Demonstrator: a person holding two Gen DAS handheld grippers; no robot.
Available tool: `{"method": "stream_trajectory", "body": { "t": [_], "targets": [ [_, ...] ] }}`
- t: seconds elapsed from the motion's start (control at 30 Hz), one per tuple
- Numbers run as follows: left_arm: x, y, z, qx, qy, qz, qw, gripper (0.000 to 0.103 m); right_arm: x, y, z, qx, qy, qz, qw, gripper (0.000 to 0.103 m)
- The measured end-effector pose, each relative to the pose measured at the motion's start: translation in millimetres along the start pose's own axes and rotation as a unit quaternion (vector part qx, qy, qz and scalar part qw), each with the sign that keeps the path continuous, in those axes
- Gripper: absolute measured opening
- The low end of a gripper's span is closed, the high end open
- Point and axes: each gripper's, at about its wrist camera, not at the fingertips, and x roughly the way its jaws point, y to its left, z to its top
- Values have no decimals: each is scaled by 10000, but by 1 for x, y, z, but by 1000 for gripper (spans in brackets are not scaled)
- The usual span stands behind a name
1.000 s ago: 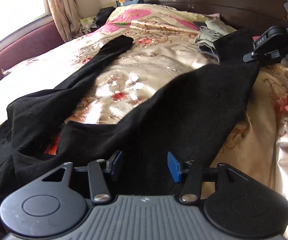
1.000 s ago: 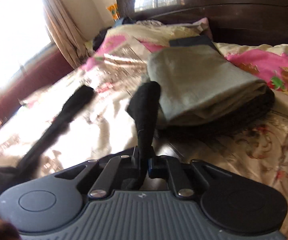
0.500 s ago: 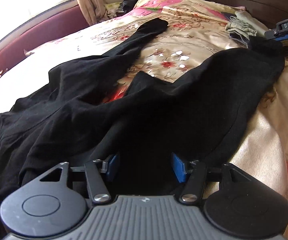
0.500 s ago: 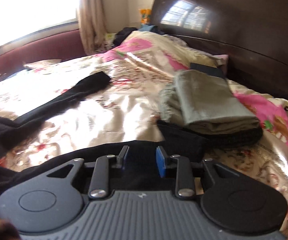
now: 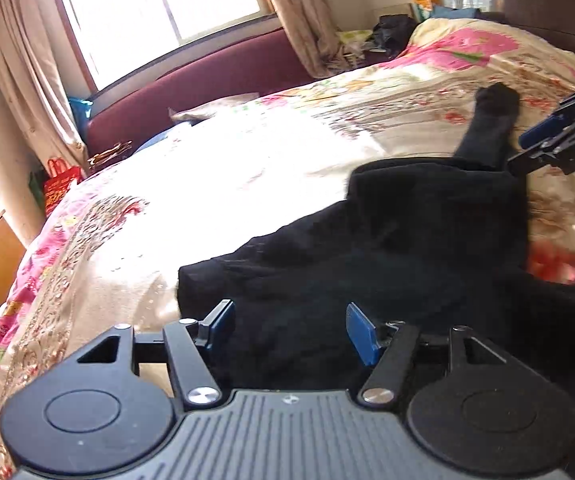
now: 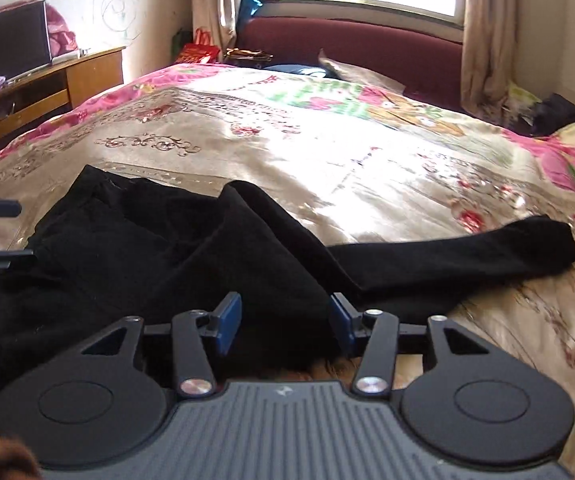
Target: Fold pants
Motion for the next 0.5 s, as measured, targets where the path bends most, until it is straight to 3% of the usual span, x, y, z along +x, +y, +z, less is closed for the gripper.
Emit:
{"method": "stream_trajectory", "body": {
  "t": [0.1,0.2,0.3,0.5],
  "targets": [
    [37,31,12,-115,112,249,9996,75,38,2,29,-28,205,179,9996,52],
    [65,51,16,-383,271,220,9987,75,69,-3,43,17,376,231,9990,52],
    [88,53,15,-534,461,8,9975,75,96,-7,50,-86,514,83,9986,53],
    [112,42,16,-324,604,4,9976,80,140,-10,52,-56,987,146,9950,57]
  ]
}}
